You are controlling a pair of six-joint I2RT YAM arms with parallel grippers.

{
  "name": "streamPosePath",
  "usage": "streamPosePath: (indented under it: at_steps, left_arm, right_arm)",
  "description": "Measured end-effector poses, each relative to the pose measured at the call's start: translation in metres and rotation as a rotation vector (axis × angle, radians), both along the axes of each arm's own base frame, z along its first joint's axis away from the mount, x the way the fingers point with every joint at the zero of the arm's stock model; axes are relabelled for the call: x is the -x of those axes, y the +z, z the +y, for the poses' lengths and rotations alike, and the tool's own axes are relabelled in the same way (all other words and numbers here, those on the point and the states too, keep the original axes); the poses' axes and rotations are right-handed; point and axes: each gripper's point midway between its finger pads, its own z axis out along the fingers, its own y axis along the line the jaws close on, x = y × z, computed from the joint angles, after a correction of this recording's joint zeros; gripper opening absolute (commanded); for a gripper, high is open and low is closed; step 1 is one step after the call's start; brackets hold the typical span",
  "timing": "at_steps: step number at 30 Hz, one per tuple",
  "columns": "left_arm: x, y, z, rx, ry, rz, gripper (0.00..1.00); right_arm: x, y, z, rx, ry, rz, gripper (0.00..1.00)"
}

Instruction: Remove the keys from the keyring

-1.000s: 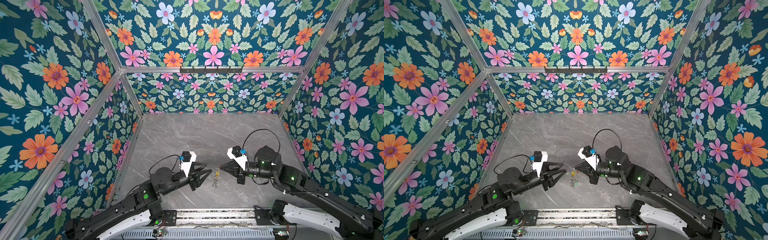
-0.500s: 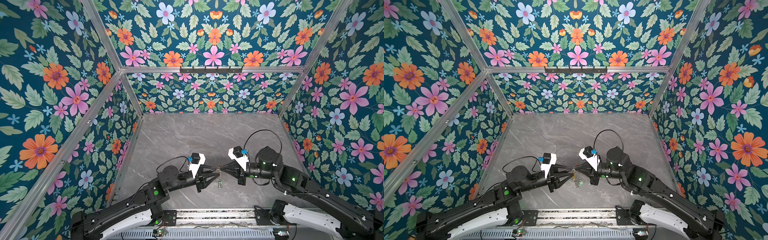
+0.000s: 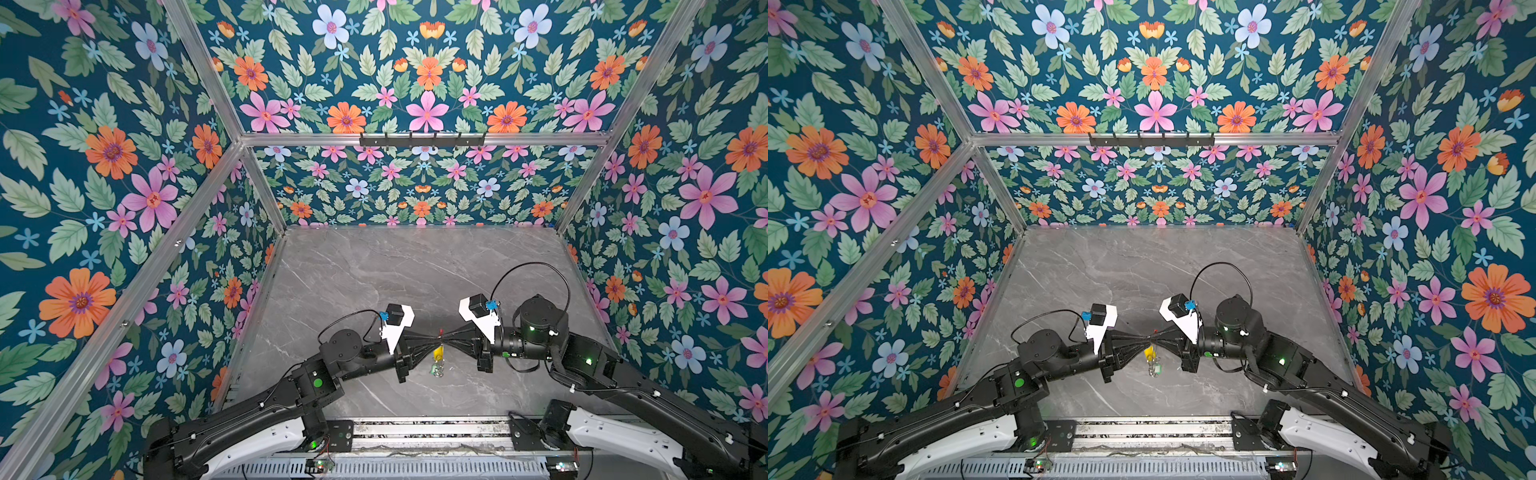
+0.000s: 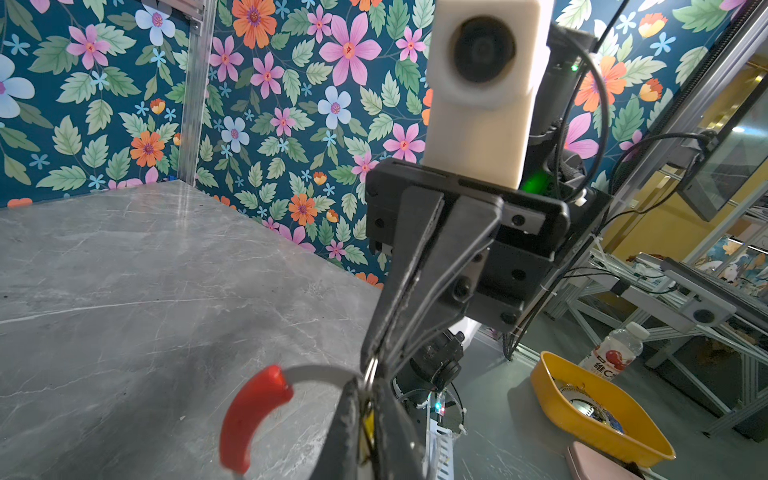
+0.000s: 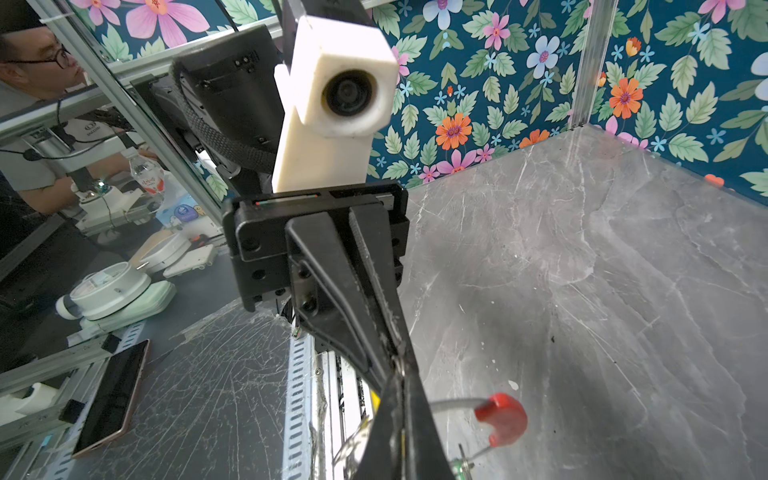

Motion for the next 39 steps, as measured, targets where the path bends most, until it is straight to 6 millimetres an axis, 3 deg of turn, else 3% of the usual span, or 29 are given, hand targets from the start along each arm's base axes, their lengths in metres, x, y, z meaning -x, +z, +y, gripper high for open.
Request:
streamPosePath:
  at_steps: [4, 7, 9, 16, 19, 27, 29, 33, 39]
  left_arm:
    - [0.000, 0.002, 0.001, 0.001, 0.002, 0.009, 0.00]
    - [-0.002, 0.004, 0.001, -0.020, 0.012, 0.016, 0.00]
    - [-0.004, 0.008, 0.002, -0.046, 0.025, 0.017, 0.00]
    - [-0.021, -0.001, -0.004, -0.199, 0.097, 0.070, 0.00]
    - [-0.022, -0.006, -0.006, -0.264, 0.097, 0.086, 0.00]
    - [-0.026, -0.027, -0.005, -0.431, 0.116, 0.128, 0.00]
    - [-0.026, -0.034, -0.004, -0.465, 0.113, 0.137, 0.00]
    - [-0.024, -0.046, -0.001, -0.532, 0.102, 0.140, 0.00]
    - [-0.017, -0.052, -0.004, -0.591, 0.043, 0.127, 0.00]
  right_arm:
    - [0.000, 0.000, 0.001, -0.007, -0.001, -0.001, 0.00]
    - [-0.003, 0.001, -0.001, -0.025, -0.019, -0.006, 0.28]
    - [-0.008, -0.002, -0.004, -0.034, -0.058, 0.003, 0.39]
    - [-0.046, -0.022, -0.024, -0.076, -0.196, 0.136, 0.50]
    - [-0.074, -0.031, -0.037, -0.109, -0.292, 0.229, 0.49]
    - [-0.105, -0.082, -0.049, -0.114, -0.457, 0.453, 0.52]
    - [-0.107, -0.085, -0.049, -0.093, -0.469, 0.473, 0.51]
    - [-0.102, -0.069, -0.046, -0.087, -0.421, 0.421, 0.50]
    - [-0.063, -0.051, -0.033, -0.102, -0.171, 0.346, 0.46]
